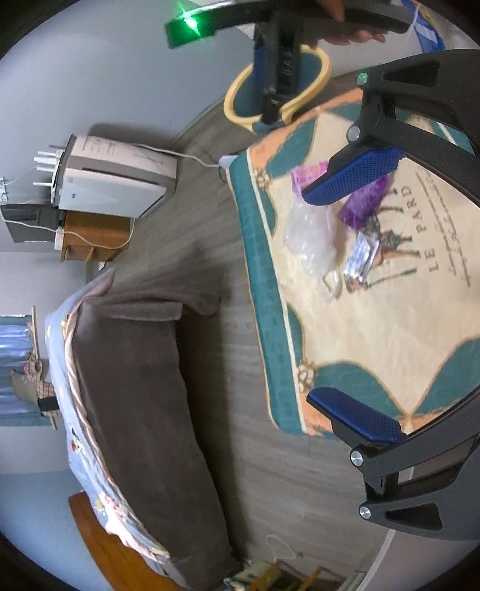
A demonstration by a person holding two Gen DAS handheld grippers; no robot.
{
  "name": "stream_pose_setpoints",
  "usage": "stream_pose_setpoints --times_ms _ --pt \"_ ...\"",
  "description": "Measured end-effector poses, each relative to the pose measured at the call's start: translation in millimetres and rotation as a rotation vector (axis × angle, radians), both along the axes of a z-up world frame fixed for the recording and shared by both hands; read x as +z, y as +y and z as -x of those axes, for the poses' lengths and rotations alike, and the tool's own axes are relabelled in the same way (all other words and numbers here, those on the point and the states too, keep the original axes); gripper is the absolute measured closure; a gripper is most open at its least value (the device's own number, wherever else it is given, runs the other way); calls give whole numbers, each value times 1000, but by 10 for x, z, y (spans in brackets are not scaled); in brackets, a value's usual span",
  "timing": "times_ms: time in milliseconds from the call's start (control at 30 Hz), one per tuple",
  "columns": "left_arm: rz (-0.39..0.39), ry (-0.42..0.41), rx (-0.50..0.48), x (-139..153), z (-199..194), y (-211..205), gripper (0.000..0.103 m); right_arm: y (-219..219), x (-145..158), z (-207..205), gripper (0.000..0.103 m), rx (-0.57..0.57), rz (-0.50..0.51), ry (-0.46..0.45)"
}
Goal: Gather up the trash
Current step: 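Move both open tools back over the trash on the cushion, then lower the right tool onto the pink snack wrapper and close on it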
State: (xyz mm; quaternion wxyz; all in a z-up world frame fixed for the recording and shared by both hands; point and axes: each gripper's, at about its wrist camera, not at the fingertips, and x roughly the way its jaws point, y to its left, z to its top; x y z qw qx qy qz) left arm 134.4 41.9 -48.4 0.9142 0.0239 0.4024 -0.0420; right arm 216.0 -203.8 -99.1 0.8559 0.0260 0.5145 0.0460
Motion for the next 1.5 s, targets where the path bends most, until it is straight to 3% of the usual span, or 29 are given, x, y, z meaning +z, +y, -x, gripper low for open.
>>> stream_pose_setpoints --times_ms 167,367,500,667,867,1067,1100,1200,1267,1333,1500 --pt "-22 25 5 -88 -70 111 6 166 -326 -82 6 22 22 97" --pt "-16 55 29 -195 -174 227 6 309 -572 -179 6 63 83 145" --pt "-1 99 61 -331 -317 298 6 355 -714 -242 6 74 74 184" --pt "-10 95 58 -374 -466 274 6 385 -796 -327 6 103 86 198" --pt "-30 104 46 -428 -588 201 5 340 -912 -366 6 88 -57 259" --pt "-37 112 23 -483 -672 103 5 352 -1013 -347 8 125 -15 261" --pt "-36 115 18 -494 -684 88 5 336 -1038 -349 11 125 -28 270" --pt "-17 133 3 -546 -749 30 6 274 -1123 -378 37 128 -84 319" --pt "-7 146 -9 -587 -797 -25 6 241 -1171 -398 74 135 -107 348" --pt "5 159 -26 -632 -839 -89 6 195 -1174 -428 92 141 -132 358" --pt "31 212 -95 -812 -936 -320 6 96 -1017 -551 98 146 -106 295"
